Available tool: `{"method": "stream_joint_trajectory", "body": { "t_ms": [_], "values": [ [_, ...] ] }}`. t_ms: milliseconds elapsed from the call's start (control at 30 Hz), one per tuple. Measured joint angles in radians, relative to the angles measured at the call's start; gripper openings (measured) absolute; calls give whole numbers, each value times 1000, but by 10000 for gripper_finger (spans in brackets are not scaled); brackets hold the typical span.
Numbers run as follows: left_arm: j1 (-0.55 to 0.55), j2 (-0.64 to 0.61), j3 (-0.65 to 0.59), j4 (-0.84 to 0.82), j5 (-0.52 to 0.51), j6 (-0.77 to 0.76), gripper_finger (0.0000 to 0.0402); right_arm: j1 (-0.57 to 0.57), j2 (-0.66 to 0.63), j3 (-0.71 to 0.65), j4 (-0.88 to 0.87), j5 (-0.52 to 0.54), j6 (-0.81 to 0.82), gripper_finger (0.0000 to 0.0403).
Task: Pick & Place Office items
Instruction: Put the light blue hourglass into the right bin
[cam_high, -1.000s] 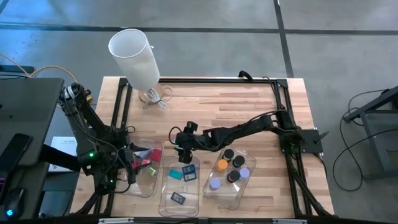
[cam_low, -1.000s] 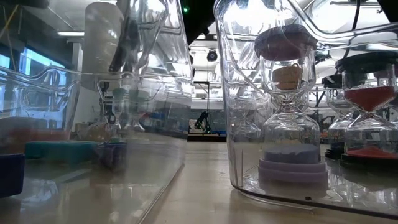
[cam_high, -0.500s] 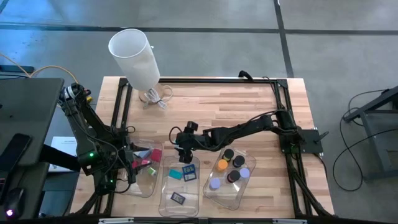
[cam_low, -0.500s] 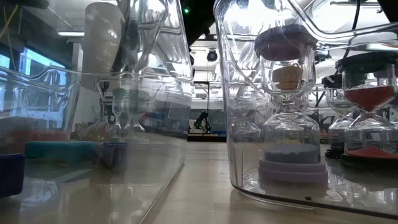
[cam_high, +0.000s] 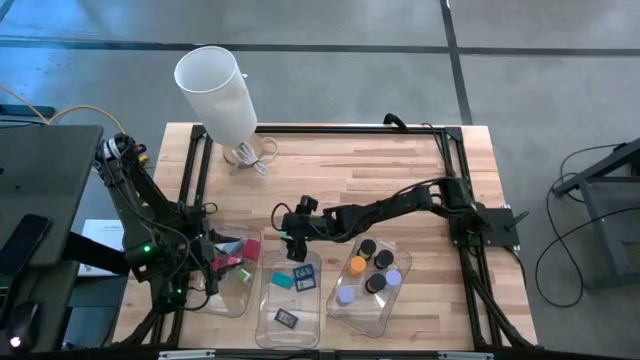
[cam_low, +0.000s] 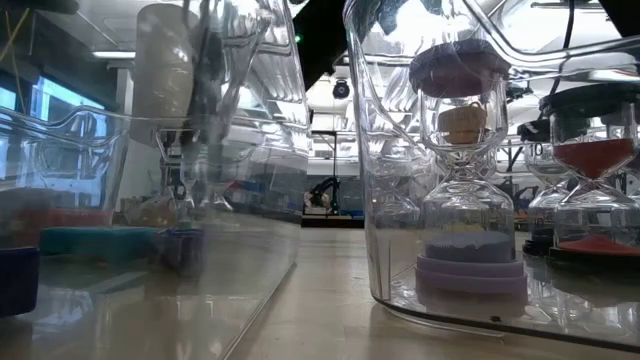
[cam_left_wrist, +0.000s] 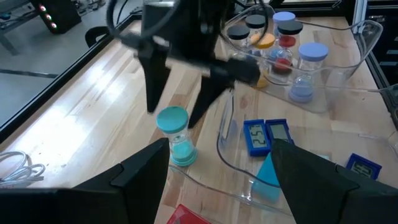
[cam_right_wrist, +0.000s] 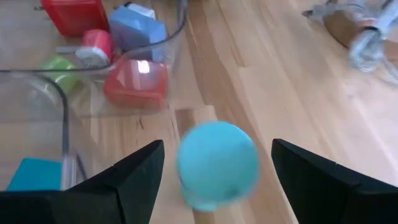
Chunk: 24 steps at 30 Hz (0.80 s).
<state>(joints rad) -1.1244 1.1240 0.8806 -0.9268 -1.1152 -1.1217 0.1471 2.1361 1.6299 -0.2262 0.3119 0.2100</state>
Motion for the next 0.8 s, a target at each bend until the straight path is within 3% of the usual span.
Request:
{"method": "stream_joint_trajectory", "body": {
  "t_ms": [567,800],
  "values": [
    [0,2,0,0,0,9,273,-28,45,3,35,-7,-22,287],
    [0,2,0,0,0,8,273,-44,47,3,14,-80,22,287]
  ]
}}
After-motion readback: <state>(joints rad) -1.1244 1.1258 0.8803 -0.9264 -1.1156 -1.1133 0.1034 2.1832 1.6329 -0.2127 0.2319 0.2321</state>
